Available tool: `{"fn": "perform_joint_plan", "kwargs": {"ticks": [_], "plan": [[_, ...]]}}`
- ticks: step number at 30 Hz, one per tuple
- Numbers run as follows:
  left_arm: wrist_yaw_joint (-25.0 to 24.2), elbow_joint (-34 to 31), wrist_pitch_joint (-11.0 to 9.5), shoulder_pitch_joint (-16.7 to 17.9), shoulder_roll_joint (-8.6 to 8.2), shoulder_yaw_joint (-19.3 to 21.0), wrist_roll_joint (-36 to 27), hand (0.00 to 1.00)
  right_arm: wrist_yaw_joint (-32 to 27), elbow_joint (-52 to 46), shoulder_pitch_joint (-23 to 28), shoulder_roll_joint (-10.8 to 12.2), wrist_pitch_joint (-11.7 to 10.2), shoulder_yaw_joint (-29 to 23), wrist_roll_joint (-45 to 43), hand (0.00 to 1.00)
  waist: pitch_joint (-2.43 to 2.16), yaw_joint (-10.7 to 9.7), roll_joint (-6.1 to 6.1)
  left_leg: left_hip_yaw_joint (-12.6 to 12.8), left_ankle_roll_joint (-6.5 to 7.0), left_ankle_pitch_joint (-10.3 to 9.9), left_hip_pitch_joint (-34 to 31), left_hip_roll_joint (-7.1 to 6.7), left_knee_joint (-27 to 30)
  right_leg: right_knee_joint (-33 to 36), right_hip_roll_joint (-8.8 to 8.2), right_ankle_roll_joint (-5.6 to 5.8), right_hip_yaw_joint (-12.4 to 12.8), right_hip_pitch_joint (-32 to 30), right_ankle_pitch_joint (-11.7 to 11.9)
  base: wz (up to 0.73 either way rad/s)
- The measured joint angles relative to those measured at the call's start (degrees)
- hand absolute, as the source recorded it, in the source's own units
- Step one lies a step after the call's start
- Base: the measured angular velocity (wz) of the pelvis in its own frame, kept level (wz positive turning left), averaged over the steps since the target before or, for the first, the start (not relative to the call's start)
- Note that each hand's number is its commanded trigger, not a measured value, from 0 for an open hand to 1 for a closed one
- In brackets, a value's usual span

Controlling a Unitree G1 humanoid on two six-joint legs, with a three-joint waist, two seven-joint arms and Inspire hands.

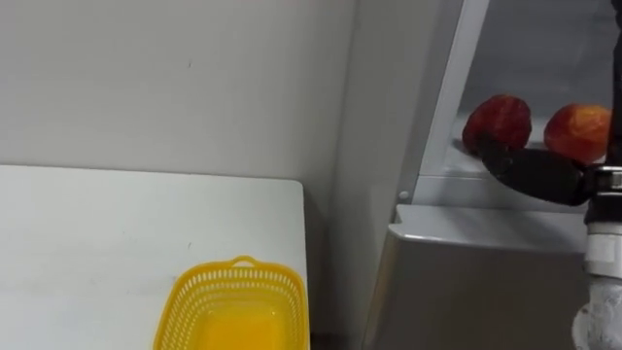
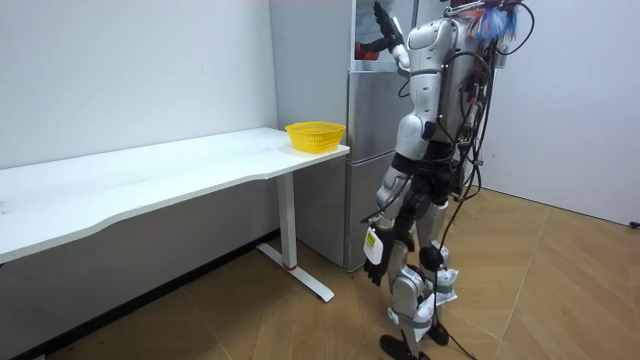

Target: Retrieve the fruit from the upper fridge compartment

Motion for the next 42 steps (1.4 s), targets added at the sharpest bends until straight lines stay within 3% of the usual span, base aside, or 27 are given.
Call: {"fn": "perform_joint_plan", "kwargs": {"ticks": [7,12,19,28,35,42], "plan": [[0.1,-0.1,0.1,0.1,0.04,0.0,0.0,0.00,0.0,1.9,-0.1,-0.5,0.8,0.0,0.0,0.00,0.00,0.5,0.27,-0.5,-0.01,0.0,-0.1,0.02,0.0,0.2,-0.02,-0.10,-0.3,0.0,0.1,0.03],[0.1,-0.5,0.2,0.1,0.03,0.0,0.0,0.00,0.0,5.1,-1.3,-2.9,1.3,0.1,0.3,0.00,-0.36,1.5,0.84,-0.4,-0.03,0.0,0.0,0.11,0.1,0.8,-0.06,-0.11,-0.1,0.1,0.1,0.00],[0.1,-1.3,0.7,0.0,0.11,0.6,0.6,0.00,1.2,9.5,-5.2,-3.4,3.2,0.2,4.7,0.00,-0.40,1.3,0.83,-0.5,-0.03,0.0,-0.4,0.09,0.6,0.9,-0.09,-0.14,-0.1,0.0,0.1,0.00],[-0.3,-2.3,0.9,-0.2,0.24,0.6,1.3,0.00,4.2,13.1,-7.6,-4.0,3.4,0.3,5.1,0.00,-0.42,1.3,0.75,-1.6,-0.06,0.0,-0.9,0.00,1.5,0.9,-0.30,-0.23,-1.7,-0.1,0.1,0.06],[-0.4,-2.8,1.0,-0.1,0.63,0.6,1.3,0.00,5.5,13.2,-7.6,-4.0,3.5,0.4,5.3,0.00,-0.10,1.4,-0.27,-1.8,-0.07,0.0,-1.3,-0.02,1.8,0.7,-0.32,-0.23,-1.9,-0.1,0.1,0.01],[-0.9,-3.2,1.2,-0.2,1.11,0.6,1.3,0.00,8.9,17.2,-8.8,-4.0,5.0,0.8,9.4,0.00,-0.26,1.7,-0.65,-2.0,-0.01,0.0,-1.4,-0.22,2.0,0.9,-0.61,-0.22,-2.4,0.0,0.1,0.01]]}}
